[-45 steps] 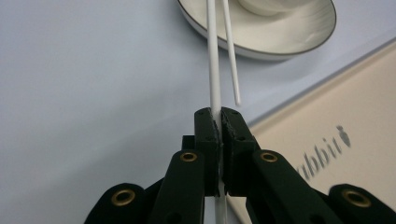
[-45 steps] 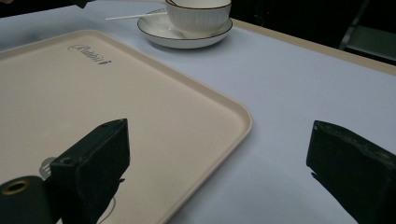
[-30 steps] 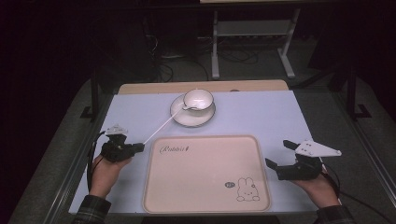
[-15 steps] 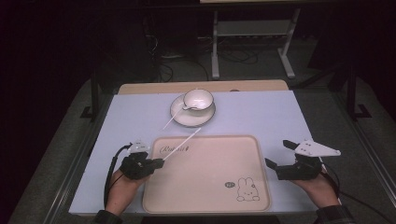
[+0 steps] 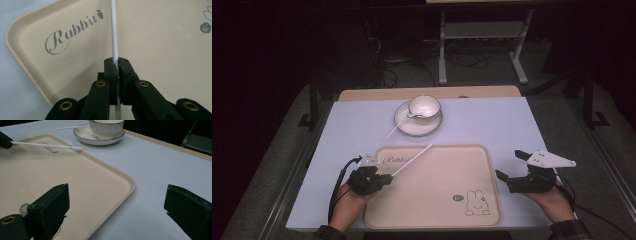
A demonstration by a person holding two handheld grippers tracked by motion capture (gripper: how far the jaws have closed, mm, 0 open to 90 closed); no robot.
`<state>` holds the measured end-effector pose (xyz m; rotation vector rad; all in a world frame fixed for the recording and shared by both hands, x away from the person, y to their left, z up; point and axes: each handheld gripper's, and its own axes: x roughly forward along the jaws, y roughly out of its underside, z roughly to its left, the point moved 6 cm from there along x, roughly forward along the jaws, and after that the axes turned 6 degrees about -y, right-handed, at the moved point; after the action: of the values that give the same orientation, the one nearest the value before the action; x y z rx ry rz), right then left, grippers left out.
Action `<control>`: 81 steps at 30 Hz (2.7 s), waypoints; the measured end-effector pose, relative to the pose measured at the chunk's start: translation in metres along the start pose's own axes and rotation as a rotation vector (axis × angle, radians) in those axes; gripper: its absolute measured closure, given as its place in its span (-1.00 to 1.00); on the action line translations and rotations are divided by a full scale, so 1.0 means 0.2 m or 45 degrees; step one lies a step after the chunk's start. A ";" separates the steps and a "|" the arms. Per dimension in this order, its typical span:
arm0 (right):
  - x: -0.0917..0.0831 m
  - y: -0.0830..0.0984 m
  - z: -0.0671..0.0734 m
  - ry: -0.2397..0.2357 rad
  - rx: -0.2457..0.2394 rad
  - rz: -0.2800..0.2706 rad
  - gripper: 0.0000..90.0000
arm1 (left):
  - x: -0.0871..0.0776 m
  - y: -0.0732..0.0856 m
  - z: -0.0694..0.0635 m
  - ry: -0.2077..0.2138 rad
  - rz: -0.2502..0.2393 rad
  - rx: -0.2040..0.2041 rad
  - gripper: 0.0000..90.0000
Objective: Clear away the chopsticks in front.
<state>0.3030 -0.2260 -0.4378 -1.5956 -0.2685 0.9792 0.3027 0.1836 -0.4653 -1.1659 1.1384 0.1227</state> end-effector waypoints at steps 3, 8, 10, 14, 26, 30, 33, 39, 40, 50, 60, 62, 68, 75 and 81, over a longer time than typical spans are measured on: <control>0.00 0.00 0.00 -0.001 -0.001 0.000 -0.87 | 0.01 0.01 0.00 0.003 0.012 0.003 0.91; 0.00 0.00 0.00 -0.001 0.000 0.001 -0.87 | 0.03 0.02 -0.02 0.015 0.039 0.035 0.91; 0.00 0.00 0.00 -0.001 0.000 0.001 -0.87 | 0.04 0.02 -0.03 0.010 0.048 0.043 0.91; 0.00 0.00 0.00 -0.001 -0.002 0.002 -0.87 | 0.07 0.04 -0.02 0.000 0.095 0.062 0.89; 0.00 0.00 0.00 -0.002 -0.002 0.007 -0.87 | 0.07 0.04 -0.01 0.010 0.078 0.049 0.63; 0.01 0.00 0.00 -0.003 -0.006 0.009 -0.87 | 0.07 0.02 0.01 -0.026 0.075 0.033 0.10; 0.01 0.00 0.00 -0.004 -0.011 0.014 -0.87 | 0.07 -0.03 0.04 0.015 0.042 -0.011 -0.32; 0.00 0.00 0.00 -0.001 -0.005 0.010 -0.87 | 0.07 -0.11 0.09 -0.014 0.014 0.008 -0.64; 0.00 0.00 0.00 -0.001 -0.005 0.010 -0.87 | 0.08 -0.14 0.11 -0.005 0.008 0.008 -0.66; 0.00 0.00 0.00 0.002 0.000 0.005 -0.87 | 0.16 -0.43 0.27 -0.009 -0.040 0.043 -0.67; 0.00 0.00 -0.01 -0.003 0.000 -0.003 -0.87 | 0.30 -0.66 0.42 -0.083 -0.074 0.081 -0.37; 0.00 0.00 -0.01 -0.004 0.000 -0.003 -0.87 | 0.33 -0.70 0.46 -0.107 -0.090 0.072 -0.18; 0.00 0.00 0.00 -0.010 -0.003 -0.005 -0.87 | 0.45 -0.77 0.55 -0.179 -0.048 0.059 0.17; -0.01 0.00 -0.01 -0.010 0.004 -0.013 -0.87 | 0.57 -0.80 0.60 -0.177 -0.020 0.033 0.36; -0.02 0.00 -0.01 -0.010 0.003 -0.018 -0.87 | 0.66 -0.77 0.61 -0.207 0.038 0.047 0.60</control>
<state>0.3022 -0.2300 -0.4368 -1.5858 -0.2835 0.9745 0.5365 0.1469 -0.4713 -1.0868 1.0103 0.2149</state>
